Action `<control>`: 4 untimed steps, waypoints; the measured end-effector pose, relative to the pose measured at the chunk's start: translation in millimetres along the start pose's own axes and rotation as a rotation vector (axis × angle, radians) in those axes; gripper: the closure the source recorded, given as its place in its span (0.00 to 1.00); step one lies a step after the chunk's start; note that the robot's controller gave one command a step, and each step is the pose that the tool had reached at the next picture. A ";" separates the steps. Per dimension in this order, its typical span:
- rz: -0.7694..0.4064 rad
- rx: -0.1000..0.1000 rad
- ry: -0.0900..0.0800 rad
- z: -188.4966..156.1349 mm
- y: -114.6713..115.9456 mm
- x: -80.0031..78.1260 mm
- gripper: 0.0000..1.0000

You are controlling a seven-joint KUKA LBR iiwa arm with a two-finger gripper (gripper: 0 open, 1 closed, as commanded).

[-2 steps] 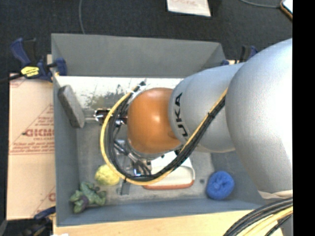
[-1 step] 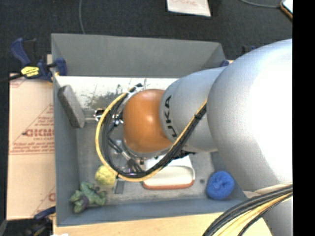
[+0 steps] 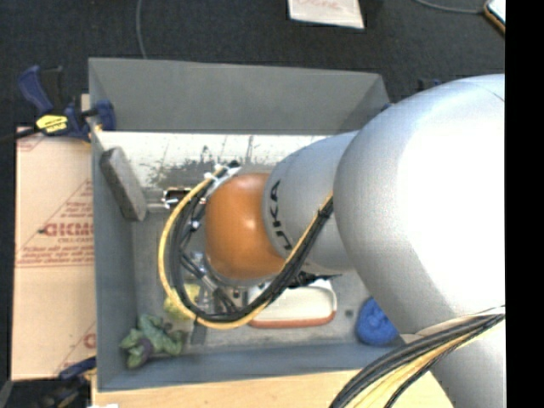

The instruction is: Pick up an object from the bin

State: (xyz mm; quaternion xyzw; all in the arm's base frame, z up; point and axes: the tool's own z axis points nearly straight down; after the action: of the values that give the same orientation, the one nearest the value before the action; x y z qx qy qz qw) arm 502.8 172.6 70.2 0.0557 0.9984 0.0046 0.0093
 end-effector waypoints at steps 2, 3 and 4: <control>0.175 0.005 0.008 -0.3 -5.0 4.6 1.00; 0.175 0.005 0.008 -15.5 -5.4 4.4 1.00; 0.175 0.005 0.009 -33.0 -5.7 4.1 1.00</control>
Offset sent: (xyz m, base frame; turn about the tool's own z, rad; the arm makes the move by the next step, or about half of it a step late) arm 0.0000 0.0000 0.0000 0.0000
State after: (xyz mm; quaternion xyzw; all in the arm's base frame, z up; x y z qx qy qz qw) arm 497.5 167.2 103.0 0.1429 0.9897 0.0031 0.0044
